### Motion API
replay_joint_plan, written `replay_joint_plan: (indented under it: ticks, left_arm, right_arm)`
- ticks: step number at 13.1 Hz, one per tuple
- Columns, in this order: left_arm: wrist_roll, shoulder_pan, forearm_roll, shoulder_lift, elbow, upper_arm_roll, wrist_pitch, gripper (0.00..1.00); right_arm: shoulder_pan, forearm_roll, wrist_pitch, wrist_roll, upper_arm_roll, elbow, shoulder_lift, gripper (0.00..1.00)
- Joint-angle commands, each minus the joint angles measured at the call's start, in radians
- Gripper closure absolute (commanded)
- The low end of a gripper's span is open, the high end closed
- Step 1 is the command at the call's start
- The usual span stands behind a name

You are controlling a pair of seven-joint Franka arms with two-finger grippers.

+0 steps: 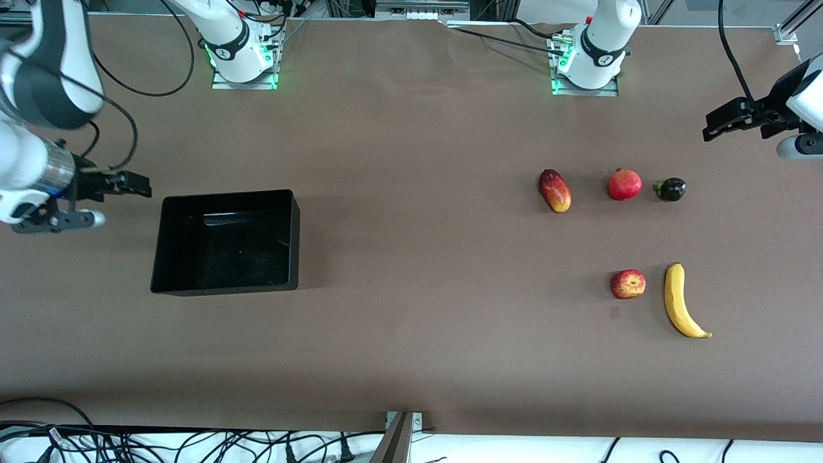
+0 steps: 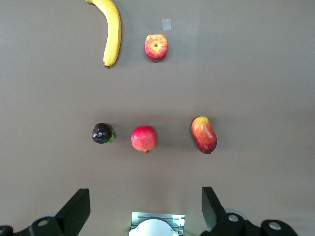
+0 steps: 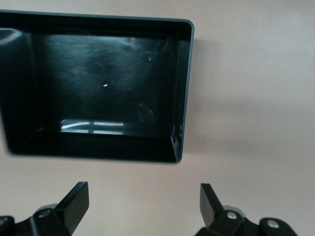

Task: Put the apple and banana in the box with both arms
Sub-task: 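Reach the right gripper to the rim of the black box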

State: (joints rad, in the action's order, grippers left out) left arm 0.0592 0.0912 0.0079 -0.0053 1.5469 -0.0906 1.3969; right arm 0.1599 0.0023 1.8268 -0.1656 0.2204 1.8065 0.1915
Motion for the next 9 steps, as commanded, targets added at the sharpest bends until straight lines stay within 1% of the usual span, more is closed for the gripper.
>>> replay_joint_plan:
  ticks: [1,3,5,6,9]
  left_arm:
    - [0.019,0.008,-0.014,0.002,0.01,-0.009,0.031,0.0]
    - [0.045,0.008,-0.016,0.031,0.01,-0.006,0.077,0.0]
    - [0.053,0.007,-0.016,0.092,0.01,-0.006,0.157,0.0]
    - [0.053,0.007,-0.016,0.129,0.015,-0.006,0.21,0.0]
    - [0.054,-0.001,-0.016,0.259,0.016,-0.006,0.373,0.0]
  right_arm:
    - [-0.008,-0.015,0.159,-0.015,0.013,0.164,-0.032,0.0]
    - [-0.01,-0.015,0.28,-0.015,0.034,0.262,-0.032,0.0]
    - [-0.014,-0.015,0.397,-0.025,0.045,0.344,-0.029,0.0]
    - [-0.016,-0.013,0.438,-0.034,0.047,0.362,-0.017,0.0]
    - [-0.036,-0.007,0.524,-0.063,0.054,0.367,0.051,0.0]
